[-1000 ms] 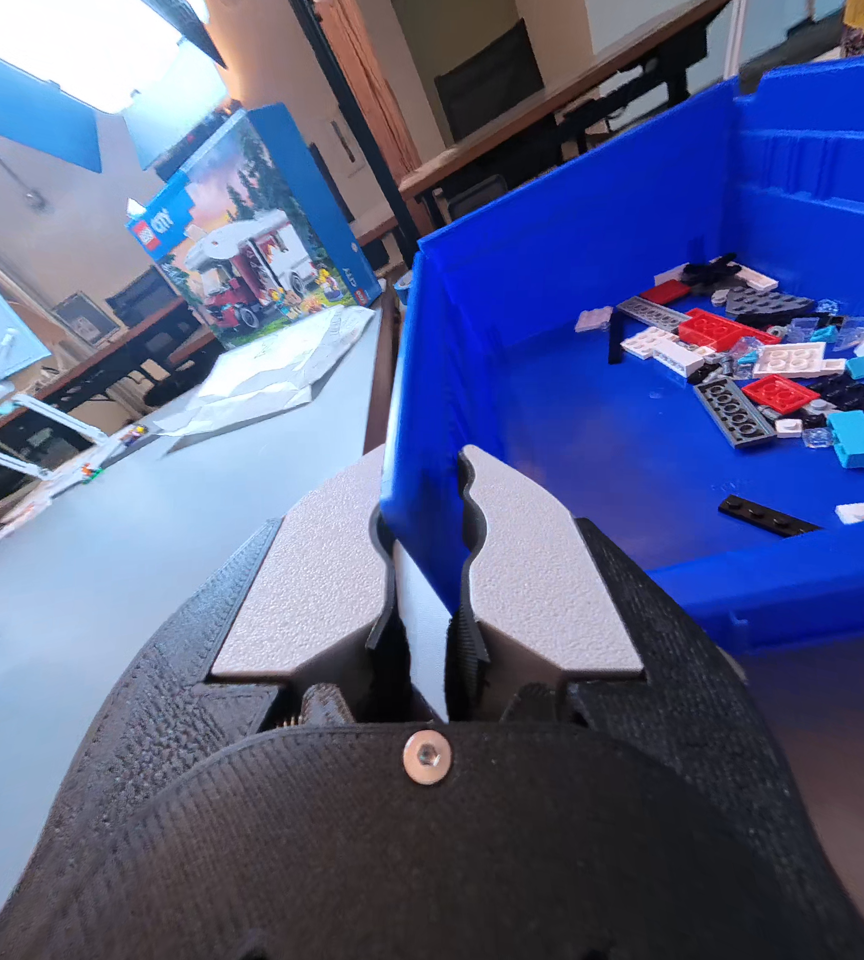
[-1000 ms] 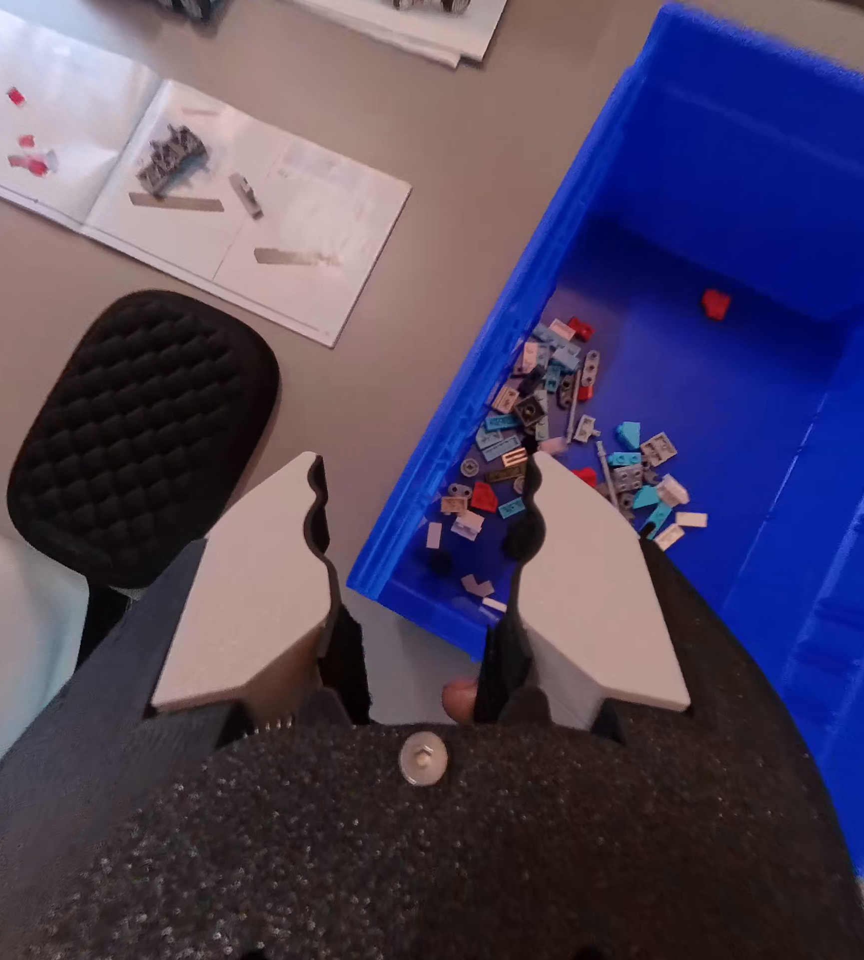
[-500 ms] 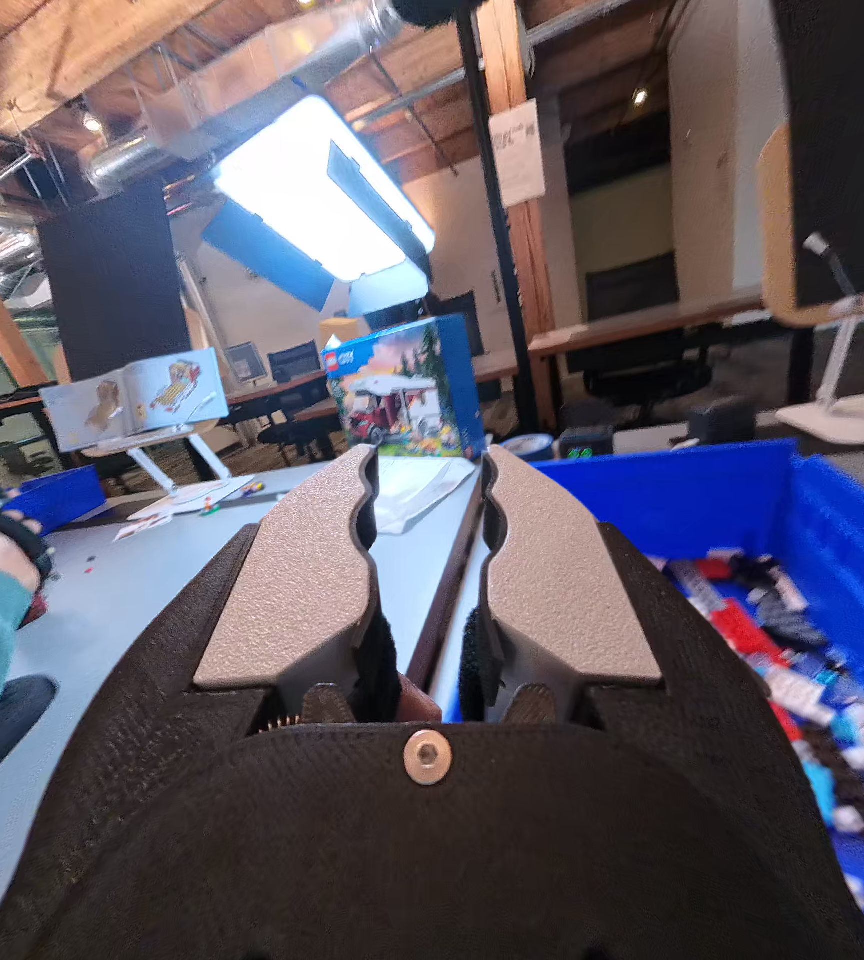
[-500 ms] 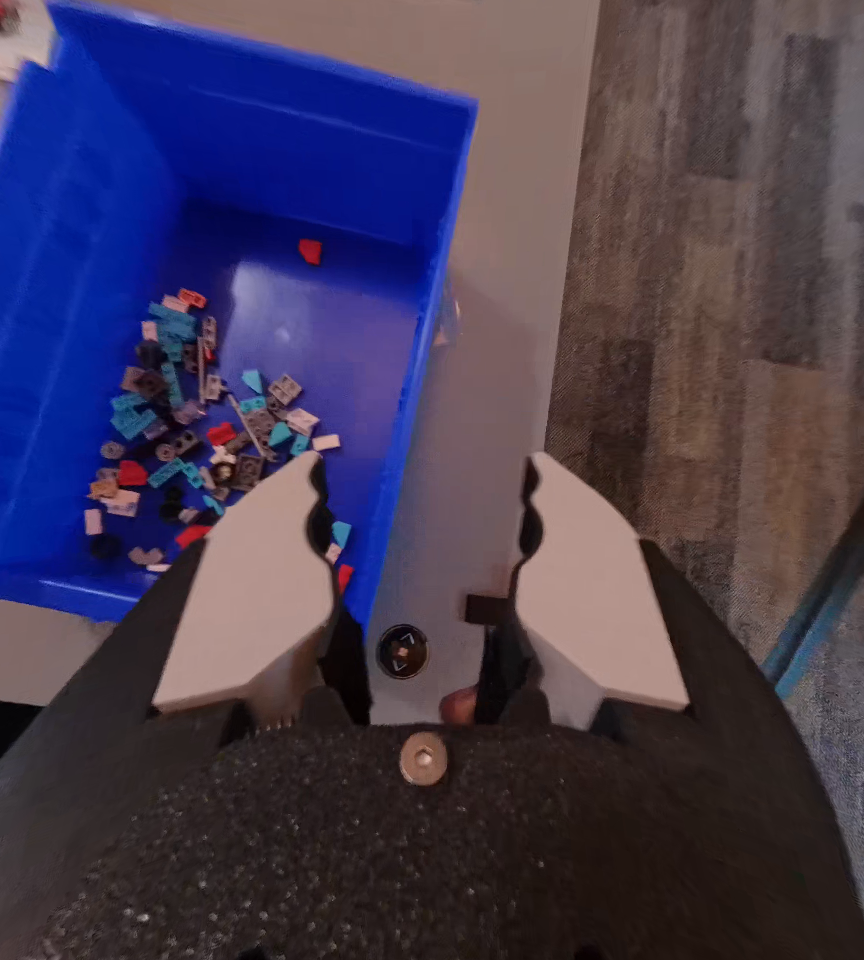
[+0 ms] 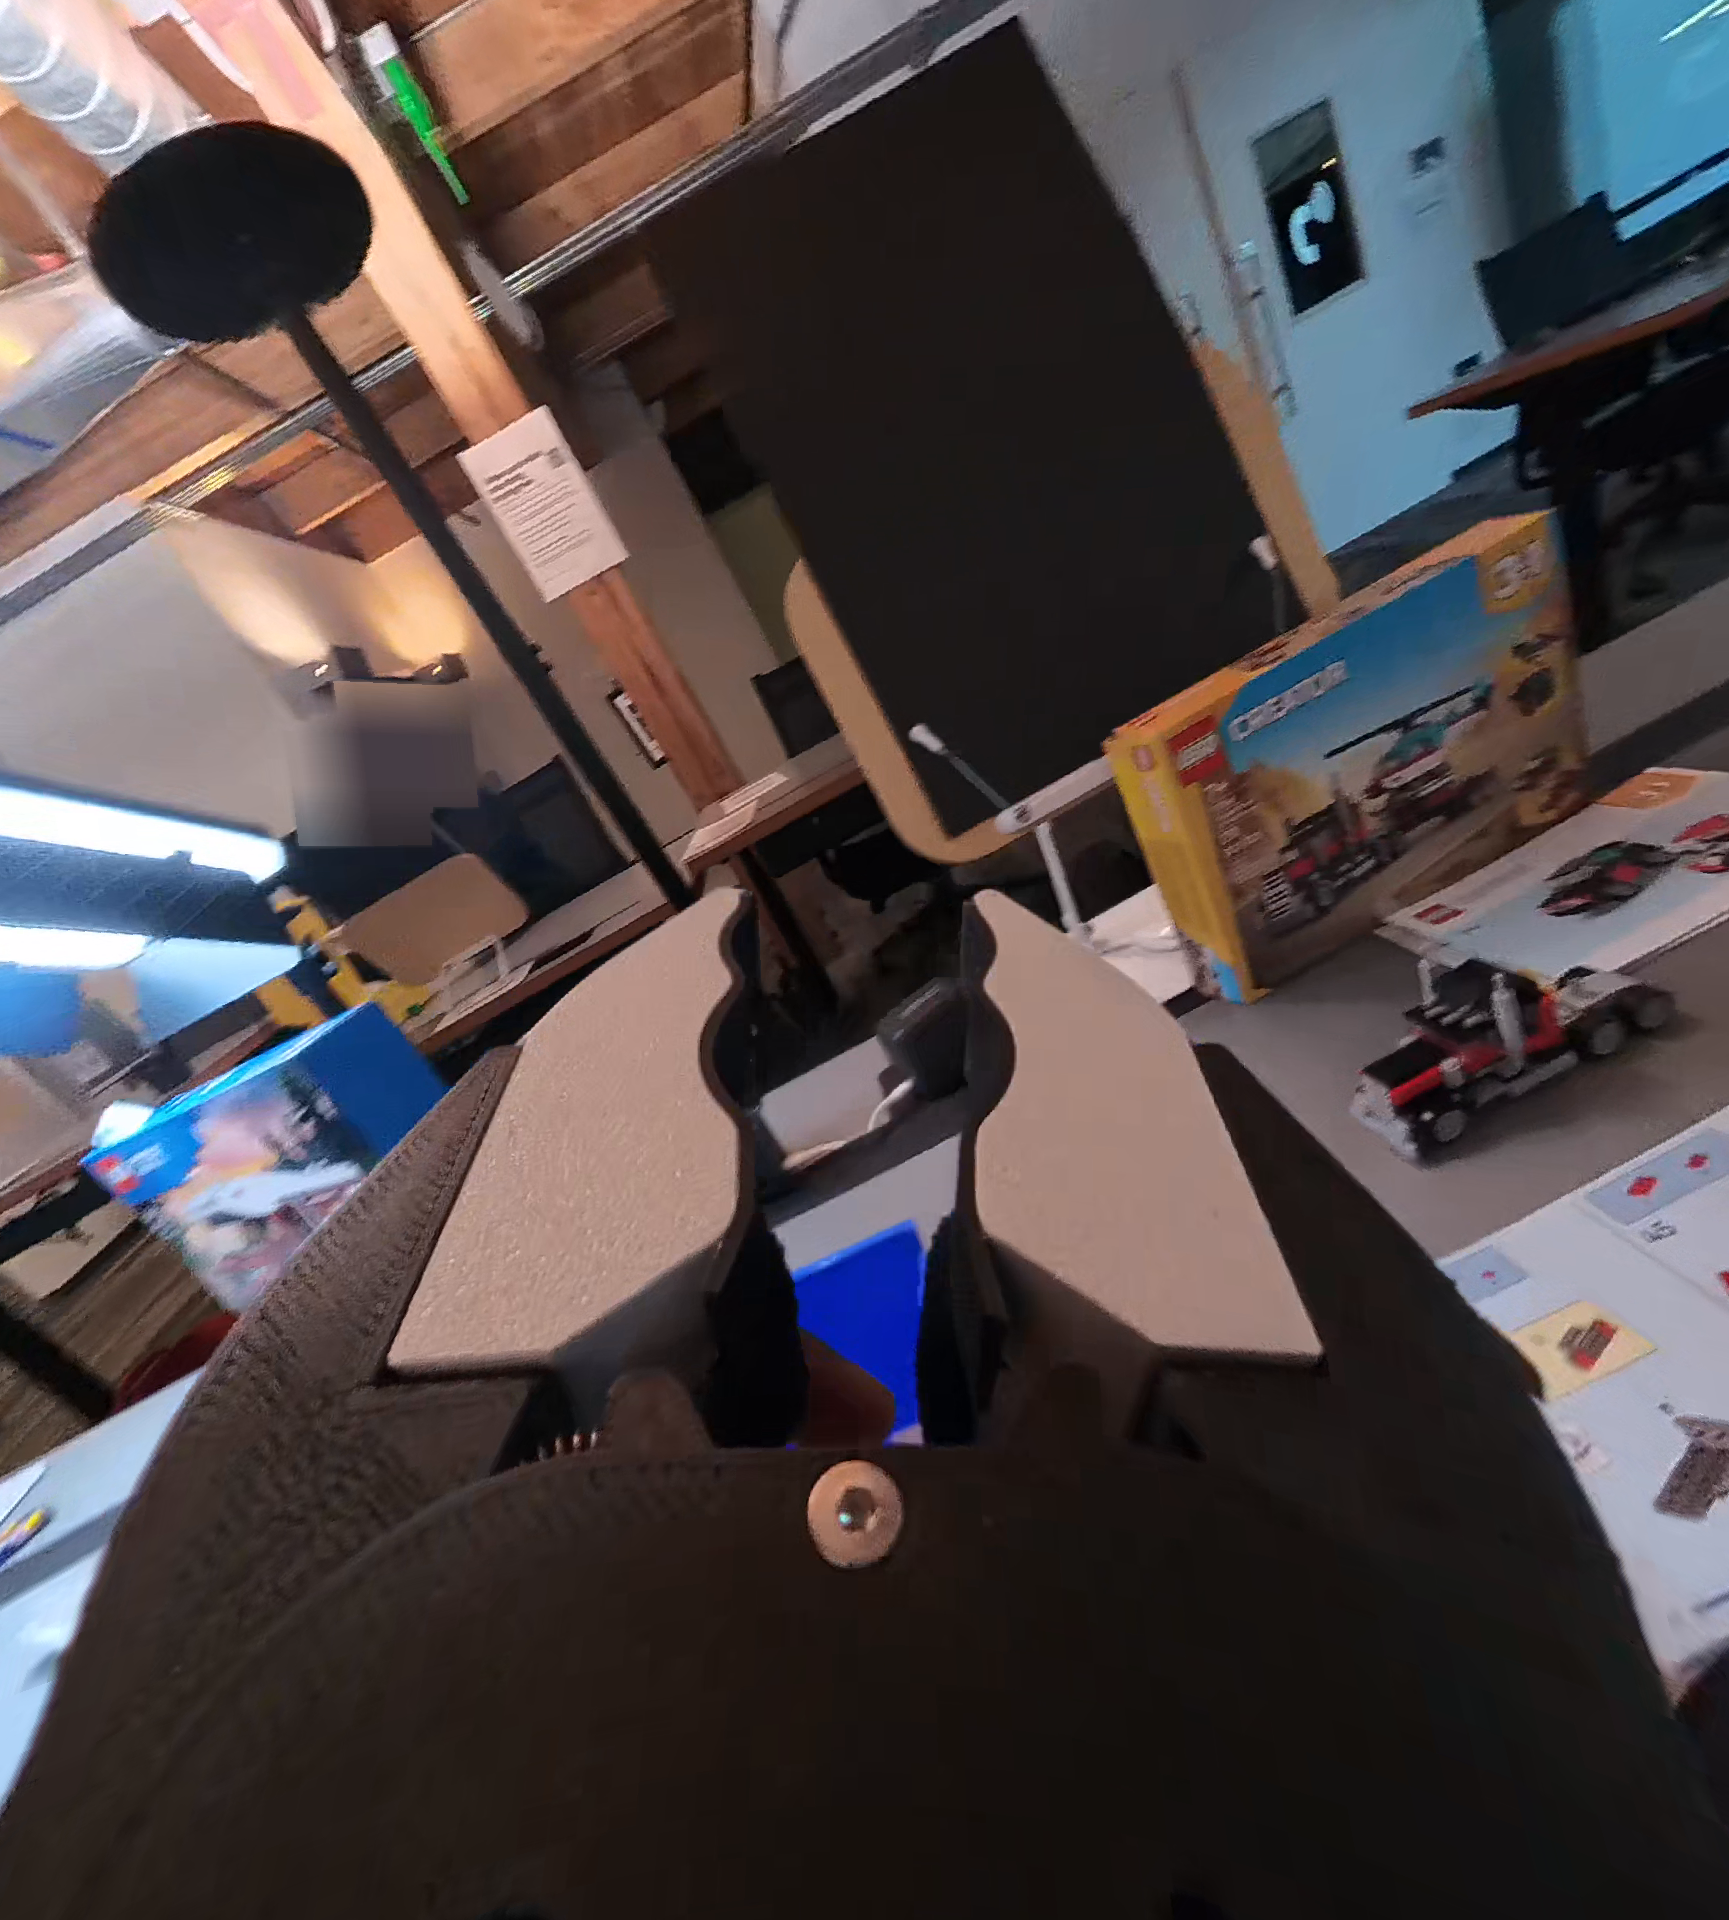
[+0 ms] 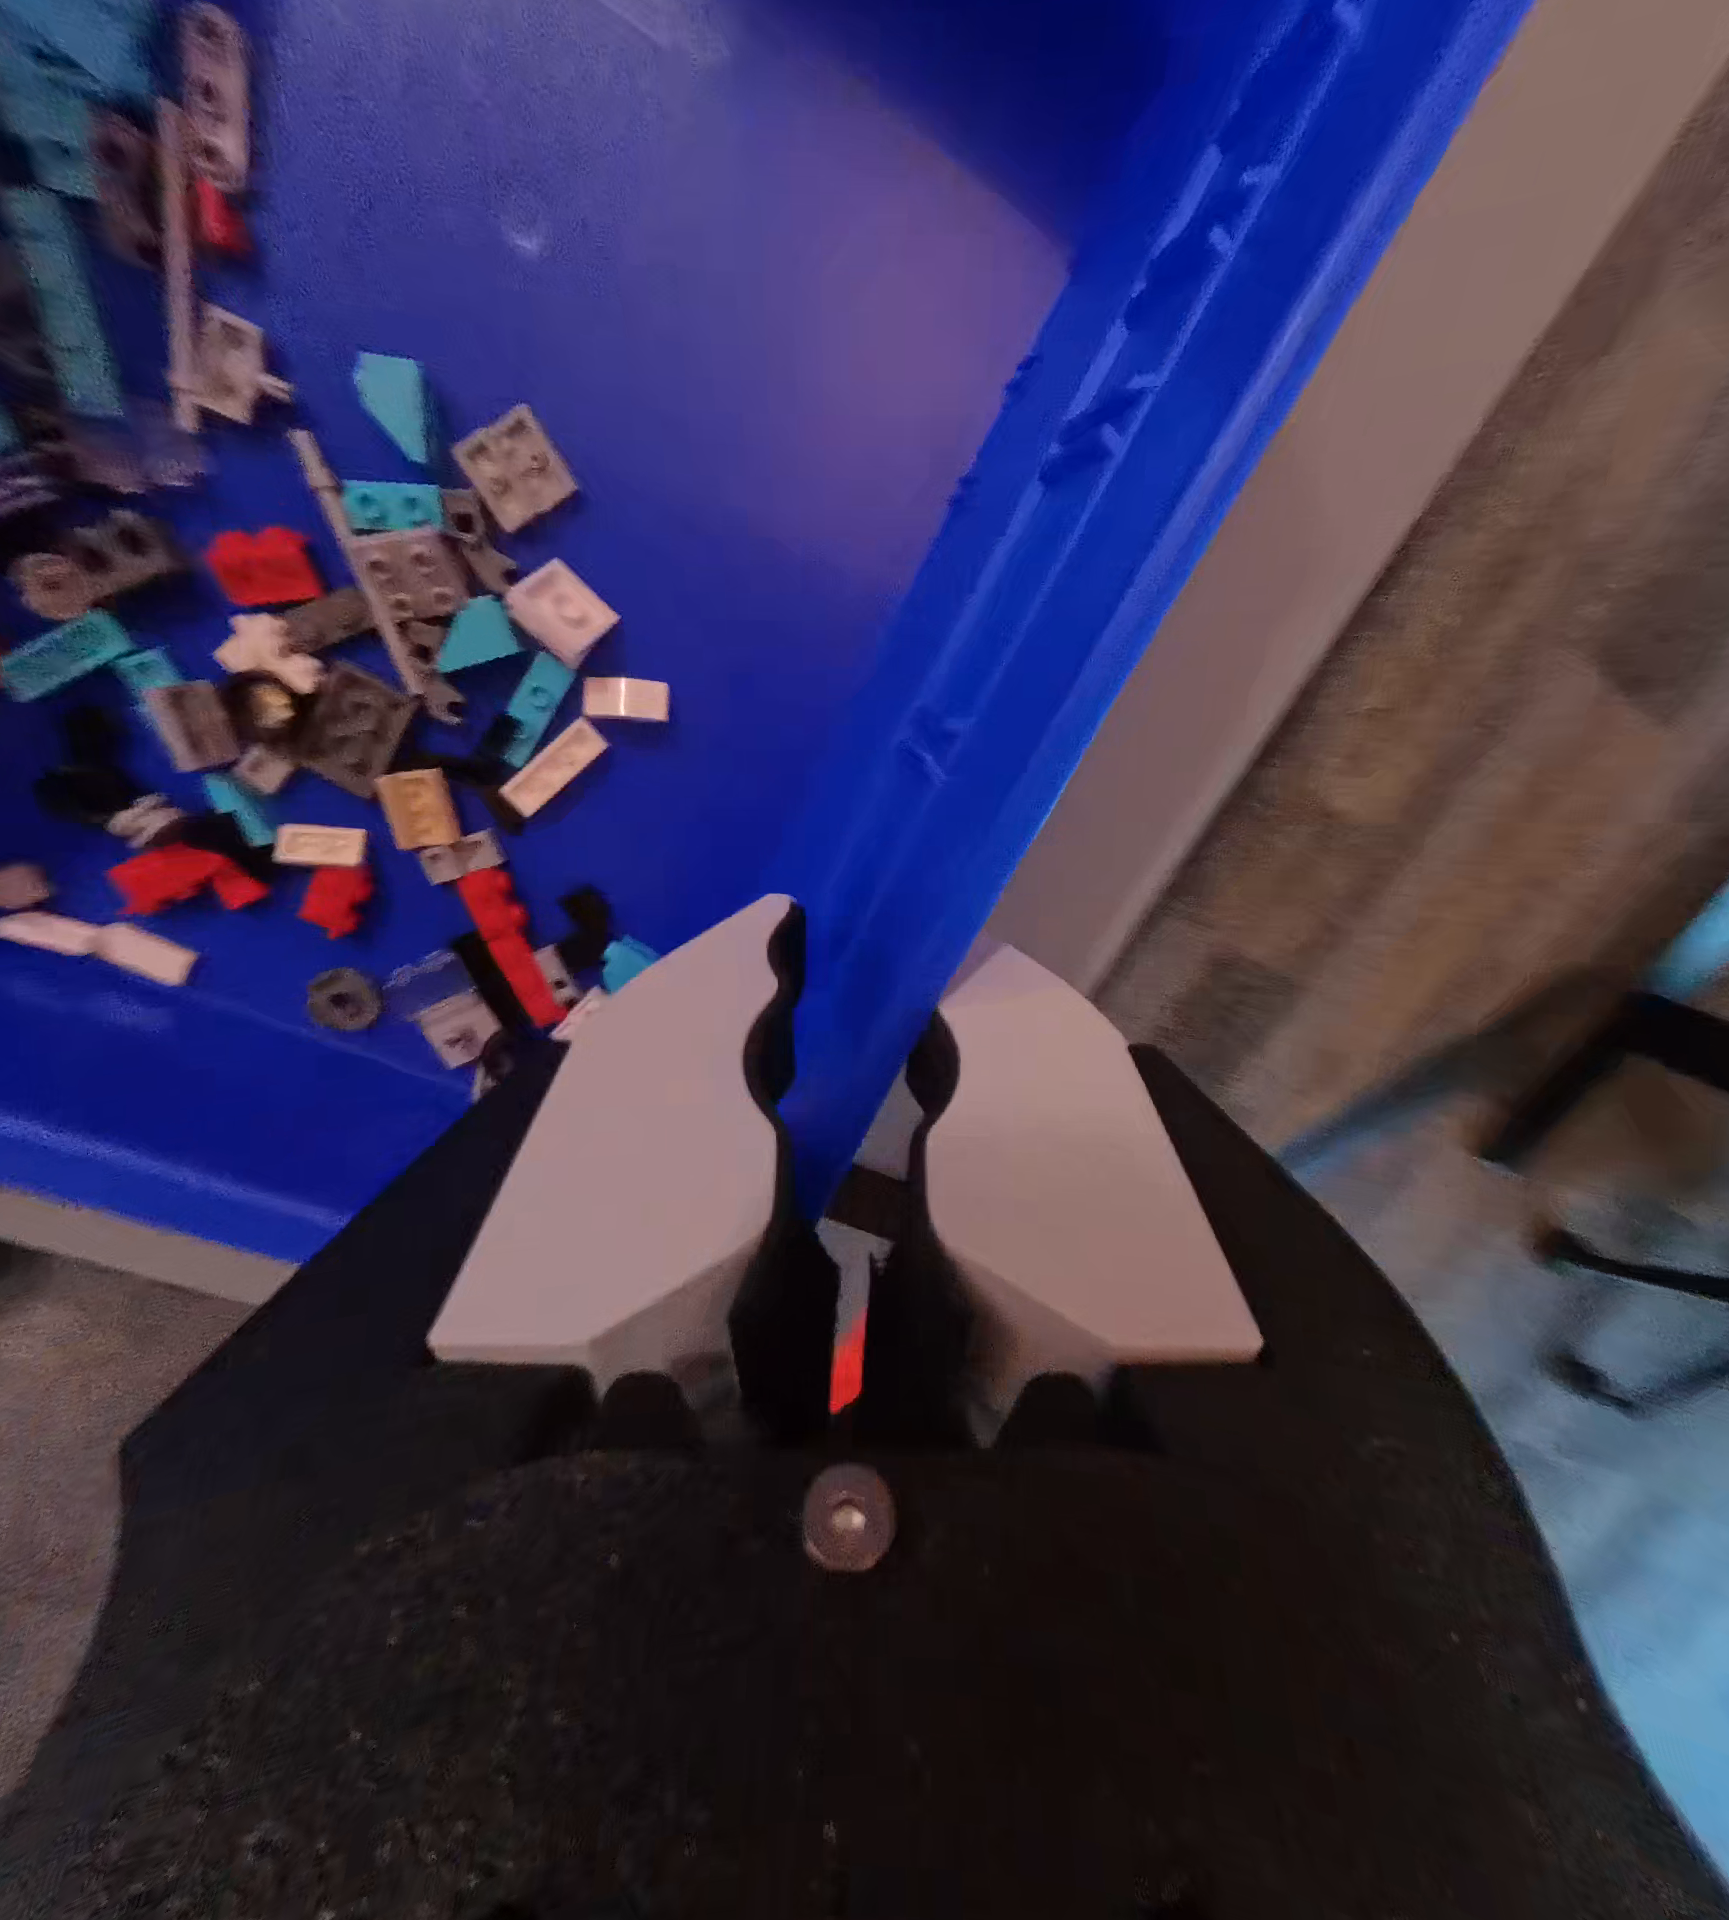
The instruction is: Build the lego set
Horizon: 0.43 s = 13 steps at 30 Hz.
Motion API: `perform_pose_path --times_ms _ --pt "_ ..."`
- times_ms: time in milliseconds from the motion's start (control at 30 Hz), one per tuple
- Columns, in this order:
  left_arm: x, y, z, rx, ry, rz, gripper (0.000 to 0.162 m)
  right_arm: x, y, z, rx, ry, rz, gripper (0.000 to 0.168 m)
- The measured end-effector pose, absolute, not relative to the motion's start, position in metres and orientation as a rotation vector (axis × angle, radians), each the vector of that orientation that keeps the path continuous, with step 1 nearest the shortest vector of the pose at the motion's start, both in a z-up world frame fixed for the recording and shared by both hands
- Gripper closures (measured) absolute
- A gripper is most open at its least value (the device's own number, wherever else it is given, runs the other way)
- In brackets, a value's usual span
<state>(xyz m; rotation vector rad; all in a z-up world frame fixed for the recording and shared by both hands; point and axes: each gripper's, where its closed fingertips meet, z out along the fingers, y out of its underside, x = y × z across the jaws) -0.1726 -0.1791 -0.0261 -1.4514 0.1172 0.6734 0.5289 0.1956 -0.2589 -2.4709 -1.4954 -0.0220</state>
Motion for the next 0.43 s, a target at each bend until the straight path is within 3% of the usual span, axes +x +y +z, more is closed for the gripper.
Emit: perform_pose_path --times_ms 133,433 --pt "-0.154 -0.145 -0.023 -1.444 0.193 0.626 0.125 0.518 0.208 -0.227 -2.371 -1.546 -0.036 0.16" --pt "-0.154 -0.122 -0.039 -1.501 0.254 0.64 0.125 0.503 0.231 -0.15 -2.058 -1.822 -0.706 0.164"
